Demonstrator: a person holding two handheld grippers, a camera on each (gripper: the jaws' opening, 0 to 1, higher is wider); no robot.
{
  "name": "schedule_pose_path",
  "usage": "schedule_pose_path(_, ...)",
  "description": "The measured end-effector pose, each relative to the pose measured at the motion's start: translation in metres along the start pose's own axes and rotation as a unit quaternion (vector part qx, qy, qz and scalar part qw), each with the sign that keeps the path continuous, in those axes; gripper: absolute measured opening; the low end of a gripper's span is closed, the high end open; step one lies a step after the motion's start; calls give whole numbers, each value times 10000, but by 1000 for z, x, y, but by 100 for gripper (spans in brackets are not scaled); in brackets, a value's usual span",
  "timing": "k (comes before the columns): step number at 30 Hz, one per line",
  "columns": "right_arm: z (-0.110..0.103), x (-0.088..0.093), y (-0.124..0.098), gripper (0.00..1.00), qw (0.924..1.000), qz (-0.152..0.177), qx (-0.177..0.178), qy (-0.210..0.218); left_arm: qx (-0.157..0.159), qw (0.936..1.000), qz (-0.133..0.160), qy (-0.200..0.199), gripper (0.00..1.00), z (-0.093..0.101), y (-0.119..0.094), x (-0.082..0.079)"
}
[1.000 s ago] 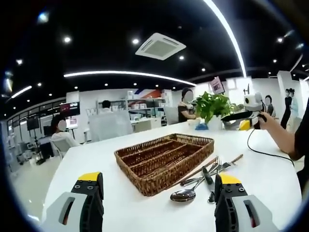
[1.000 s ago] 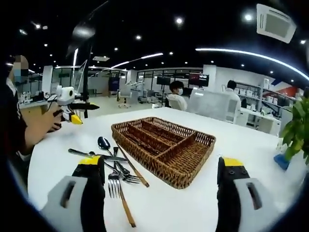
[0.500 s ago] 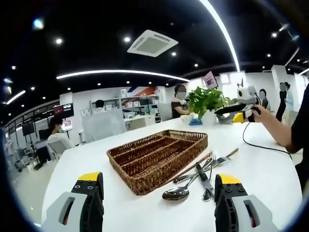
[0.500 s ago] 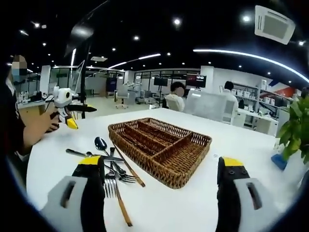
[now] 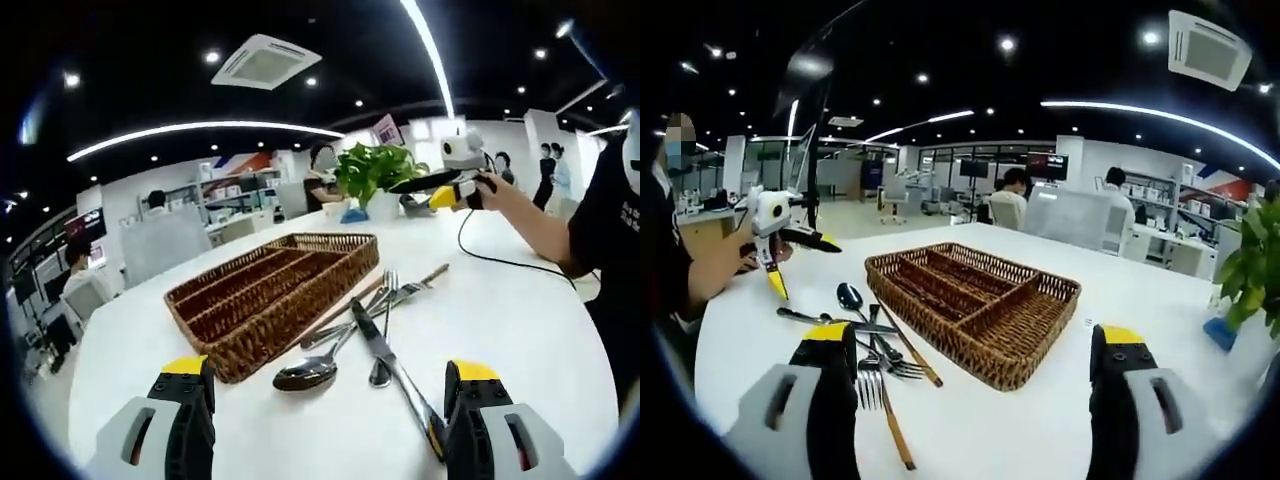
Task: Arrange the knives, forks, and spoons in their matching storage slots by inserting each utensil handle-first until every utensil is classified and aligned in the correct compartment
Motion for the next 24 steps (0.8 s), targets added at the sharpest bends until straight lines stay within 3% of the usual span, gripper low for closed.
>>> schedule_pose_path(10,-3,3,2,99,10000,-48,-42,-25,118,9997,-205,-97,99,4,11,10)
schedule_pose_path(12,-5,3,3,99,10000,-36,-60,-45,159,9995,-259,-97,90,6,11,11)
schedule_pose_path(15,-9,2,4,99,9999,2,-106,-79,300,9985,-455,-46,87,13,14,17)
schedule_pose_path(24,-22,5,8,99,9993,-57,-269,-250,993,9918,-779,-181,60,40,25,27)
Point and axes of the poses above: the point that each gripper's makers call its tool centre point, and the gripper's own axes: y roughly forward along the fingers, z roughly to its right, x roughly out of its underside, the point moved 1 cm from there along -y, roughly backward along the fingers, and after that the axes turned 12 degrees about x, right-handed, at the moved point
